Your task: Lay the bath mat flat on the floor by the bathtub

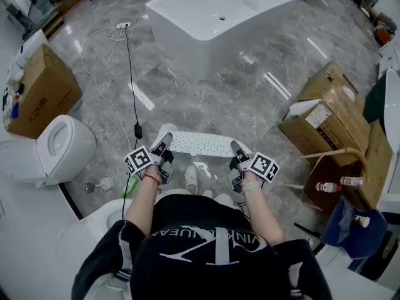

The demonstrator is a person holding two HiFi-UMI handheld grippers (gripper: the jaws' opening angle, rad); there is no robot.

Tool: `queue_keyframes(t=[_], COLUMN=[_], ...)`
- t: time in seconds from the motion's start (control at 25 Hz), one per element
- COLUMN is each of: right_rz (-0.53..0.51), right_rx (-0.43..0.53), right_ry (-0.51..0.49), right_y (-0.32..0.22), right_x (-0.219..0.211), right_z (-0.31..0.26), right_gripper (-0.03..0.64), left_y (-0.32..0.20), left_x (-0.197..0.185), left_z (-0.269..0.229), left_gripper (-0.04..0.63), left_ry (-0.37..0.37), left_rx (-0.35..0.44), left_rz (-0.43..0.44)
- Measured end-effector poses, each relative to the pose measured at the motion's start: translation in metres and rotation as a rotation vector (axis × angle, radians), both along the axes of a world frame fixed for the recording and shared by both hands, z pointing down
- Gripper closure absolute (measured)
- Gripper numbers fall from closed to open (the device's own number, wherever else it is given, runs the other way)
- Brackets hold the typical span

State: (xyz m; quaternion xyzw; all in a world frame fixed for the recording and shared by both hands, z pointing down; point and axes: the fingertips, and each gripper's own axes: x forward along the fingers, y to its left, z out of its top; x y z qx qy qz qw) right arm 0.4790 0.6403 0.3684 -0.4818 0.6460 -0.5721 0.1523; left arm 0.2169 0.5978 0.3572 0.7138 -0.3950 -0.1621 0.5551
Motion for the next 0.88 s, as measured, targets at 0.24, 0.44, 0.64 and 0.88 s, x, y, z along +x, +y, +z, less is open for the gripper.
queue_keyframes(t=[0.24,0.44,0.64,0.88], right_rz=[-0.017,0.001,0.022,0.065], right_rx=[0.012,-0.024,-0.032,-0.012], right_ry=[0.100,0.115,0.121,0.142], right_y=[-0.026,-0.051,-0.074,-0.105], right_x=[-0.003,-0.004,-0.008,0.002], right_z=[0.007,0.020,0.025,0.019], right_gripper=[0.583,0.583,0.583,0.583], left_y=[-0.026,-0.055,-0.085,-0.127], left_x=[0.001,0.001,-0.001,0.010], left_z=[0.007,0.016,0.024,0.019], left_gripper=[0.572,0.572,0.573,0.572], left_ry=[-0.153,-0.141,-0.131,-0.103], left_rx=[0.024,0.008,-0.005,0.017], left_rz=[0.039,0.065,0.099,0.147])
